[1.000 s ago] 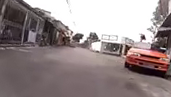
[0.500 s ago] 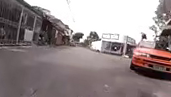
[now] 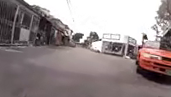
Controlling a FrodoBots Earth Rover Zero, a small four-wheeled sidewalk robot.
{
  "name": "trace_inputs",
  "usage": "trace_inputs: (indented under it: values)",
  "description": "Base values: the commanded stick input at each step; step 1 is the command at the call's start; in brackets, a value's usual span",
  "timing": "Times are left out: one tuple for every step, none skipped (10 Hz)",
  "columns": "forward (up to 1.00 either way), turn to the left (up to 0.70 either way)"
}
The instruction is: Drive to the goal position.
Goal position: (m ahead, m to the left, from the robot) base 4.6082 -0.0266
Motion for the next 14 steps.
trace_inputs:
  values:
    - [1.0,0.0]
    - [1.0,0.0]
    - [1.0,0.0]
    - [1.0,0.0]
    - [1.0,0.0]
    - [1.0,0.0]
    - [1.0,0.0]
    - [1.0,0.0]
    - [1.0,0.0]
    - [1.0,0.0]
    - [1.0,0.0]
    - [1.0,0.0]
    - [1.0,0.0]
    - [1.0,0.0]
